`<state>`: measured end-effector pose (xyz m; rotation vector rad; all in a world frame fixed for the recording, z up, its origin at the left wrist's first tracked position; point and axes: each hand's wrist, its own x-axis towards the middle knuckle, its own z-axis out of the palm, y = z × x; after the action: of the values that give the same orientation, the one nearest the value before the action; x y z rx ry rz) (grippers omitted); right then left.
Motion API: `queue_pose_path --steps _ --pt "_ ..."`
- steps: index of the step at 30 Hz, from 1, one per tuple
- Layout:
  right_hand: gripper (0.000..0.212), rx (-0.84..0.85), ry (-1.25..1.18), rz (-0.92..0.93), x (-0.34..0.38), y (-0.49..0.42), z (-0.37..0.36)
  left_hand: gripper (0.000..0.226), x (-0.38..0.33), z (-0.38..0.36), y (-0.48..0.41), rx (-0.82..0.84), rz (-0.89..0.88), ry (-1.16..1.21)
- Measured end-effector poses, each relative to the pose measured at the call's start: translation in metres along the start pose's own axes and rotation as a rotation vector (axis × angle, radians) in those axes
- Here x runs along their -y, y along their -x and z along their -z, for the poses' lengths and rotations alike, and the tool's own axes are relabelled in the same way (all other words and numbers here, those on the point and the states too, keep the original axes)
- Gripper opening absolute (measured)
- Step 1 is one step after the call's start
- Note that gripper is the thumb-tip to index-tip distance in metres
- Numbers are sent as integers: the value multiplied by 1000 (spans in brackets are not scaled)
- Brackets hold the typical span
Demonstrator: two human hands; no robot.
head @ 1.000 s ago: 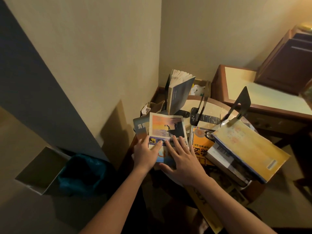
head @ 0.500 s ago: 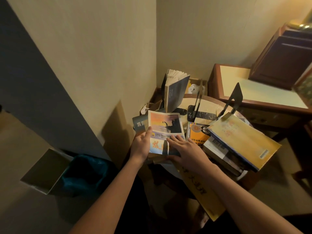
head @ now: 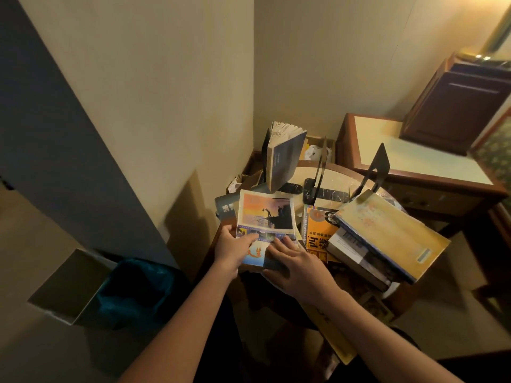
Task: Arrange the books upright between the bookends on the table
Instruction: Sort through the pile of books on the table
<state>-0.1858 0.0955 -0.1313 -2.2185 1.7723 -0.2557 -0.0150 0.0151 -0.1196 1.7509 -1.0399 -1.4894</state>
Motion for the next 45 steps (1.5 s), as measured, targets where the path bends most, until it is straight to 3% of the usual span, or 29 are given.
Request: queue_pose_path --steps 4,7,11,13,16,18,22,27,31,35,37,39,45 --pt "65 -63 -135 -12 -4 3 6 88 5 5 -4 -14 -69 -118" --pt "67 -102 -217 13 -7 5 12 63 2 4 -3 40 -46 -98" --pt "38 -170 -308 49 -11 6 15 44 -7 -2 1 95 -39 -52" --pt "37 -231 -374 -4 -13 5 13 40 -10 -2 5 121 -62 -2" --pt "50 -343 -502 -143 -18 0 14 43 -13 2 16 237 -150 130" --pt "72 -410 -668 -205 -15 -4 26 40 -19 7 24 356 -193 169" --pt "101 -529 -873 -262 -16 -12 56 43 -34 9 32 526 -222 90" --pt "94 -594 -606 -147 -23 -8 69 52 -52 -6 35 339 -442 -6" --pt "87 -759 -413 -64 -19 -1 75 43 -60 -20 44 133 -778 -185" --pt "74 -948 -194 15 -12 4 71 29 -54 -32 63 -189 -978 -299" --pt "71 -1009 -153 59 -10 6 69 25 -48 -34 65 -257 -1078 -366" --pt "71 -1018 -138 73 -9 6 69 27 -47 -31 66 -247 -1103 -353" --pt "85 -866 -213 -3 -13 0 76 34 -65 -24 61 -48 -926 -171"
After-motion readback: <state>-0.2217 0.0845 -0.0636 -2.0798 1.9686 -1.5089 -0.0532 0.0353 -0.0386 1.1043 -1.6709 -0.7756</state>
